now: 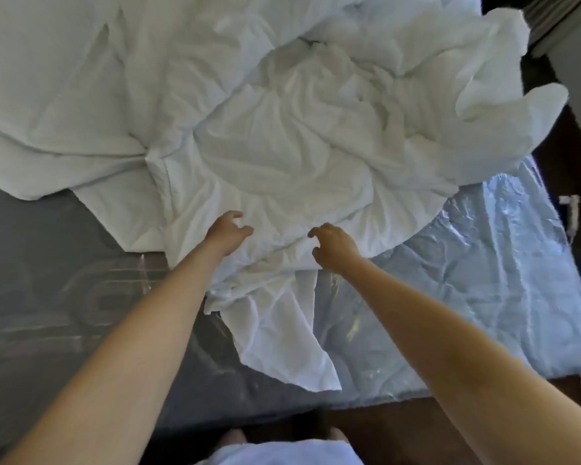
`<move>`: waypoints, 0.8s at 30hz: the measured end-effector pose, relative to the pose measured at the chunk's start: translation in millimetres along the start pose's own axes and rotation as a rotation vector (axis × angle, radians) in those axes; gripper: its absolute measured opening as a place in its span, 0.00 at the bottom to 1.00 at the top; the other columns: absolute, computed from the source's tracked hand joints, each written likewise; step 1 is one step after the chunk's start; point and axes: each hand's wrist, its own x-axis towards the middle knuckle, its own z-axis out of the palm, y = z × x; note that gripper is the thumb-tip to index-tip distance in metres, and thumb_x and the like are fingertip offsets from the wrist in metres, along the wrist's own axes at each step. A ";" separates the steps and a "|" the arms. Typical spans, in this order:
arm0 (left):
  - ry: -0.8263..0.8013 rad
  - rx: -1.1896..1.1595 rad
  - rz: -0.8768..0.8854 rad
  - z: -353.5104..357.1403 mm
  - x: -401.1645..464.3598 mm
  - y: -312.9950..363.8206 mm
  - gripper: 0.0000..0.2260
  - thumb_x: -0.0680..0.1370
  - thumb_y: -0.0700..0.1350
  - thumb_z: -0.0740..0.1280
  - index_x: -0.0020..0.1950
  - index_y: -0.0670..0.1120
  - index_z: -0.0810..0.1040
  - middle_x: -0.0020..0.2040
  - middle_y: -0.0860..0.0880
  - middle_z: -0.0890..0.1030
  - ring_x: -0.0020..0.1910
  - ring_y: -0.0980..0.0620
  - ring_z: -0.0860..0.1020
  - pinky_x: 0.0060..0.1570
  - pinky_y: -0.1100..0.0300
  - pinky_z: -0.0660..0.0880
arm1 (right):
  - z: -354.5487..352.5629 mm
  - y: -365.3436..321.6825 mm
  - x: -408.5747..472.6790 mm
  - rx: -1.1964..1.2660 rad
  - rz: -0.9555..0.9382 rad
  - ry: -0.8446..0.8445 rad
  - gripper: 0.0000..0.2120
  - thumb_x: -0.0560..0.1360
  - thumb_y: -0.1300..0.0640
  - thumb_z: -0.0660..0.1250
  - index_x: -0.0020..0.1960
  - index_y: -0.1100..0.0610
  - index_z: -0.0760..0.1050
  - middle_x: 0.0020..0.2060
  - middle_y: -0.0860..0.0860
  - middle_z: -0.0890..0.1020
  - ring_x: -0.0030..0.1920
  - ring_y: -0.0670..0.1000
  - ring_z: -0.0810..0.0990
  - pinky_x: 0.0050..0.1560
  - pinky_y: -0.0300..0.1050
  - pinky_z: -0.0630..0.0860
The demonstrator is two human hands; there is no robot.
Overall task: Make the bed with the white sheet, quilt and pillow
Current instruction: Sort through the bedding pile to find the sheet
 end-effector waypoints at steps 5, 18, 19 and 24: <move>0.067 0.142 -0.130 47.0 49.1 -33.0 0.37 0.72 0.57 0.71 0.75 0.50 0.58 0.73 0.45 0.63 0.70 0.43 0.65 0.66 0.51 0.65 | 19.1 42.1 68.4 -0.264 -0.249 0.011 0.32 0.75 0.61 0.62 0.76 0.50 0.56 0.76 0.53 0.56 0.74 0.55 0.57 0.69 0.50 0.62; 0.545 0.158 0.152 68.4 38.5 -23.0 0.14 0.83 0.44 0.53 0.37 0.44 0.65 0.42 0.36 0.77 0.43 0.38 0.75 0.39 0.51 0.67 | 18.4 50.2 123.2 -0.008 -0.228 0.287 0.10 0.79 0.61 0.53 0.53 0.63 0.71 0.45 0.61 0.81 0.46 0.63 0.78 0.44 0.51 0.68; 0.538 0.099 0.166 69.5 29.3 -11.7 0.15 0.83 0.43 0.53 0.36 0.45 0.63 0.42 0.35 0.76 0.44 0.38 0.75 0.40 0.51 0.67 | 2.8 49.1 115.0 0.062 -0.196 0.279 0.10 0.80 0.60 0.53 0.51 0.63 0.71 0.43 0.61 0.80 0.45 0.63 0.78 0.43 0.51 0.68; 0.592 -0.077 0.168 63.0 -29.3 18.6 0.16 0.82 0.42 0.53 0.34 0.45 0.63 0.39 0.37 0.74 0.42 0.40 0.74 0.39 0.55 0.62 | -55.4 37.9 43.9 0.309 -0.148 0.205 0.21 0.72 0.46 0.53 0.42 0.64 0.72 0.36 0.58 0.76 0.42 0.61 0.76 0.39 0.46 0.63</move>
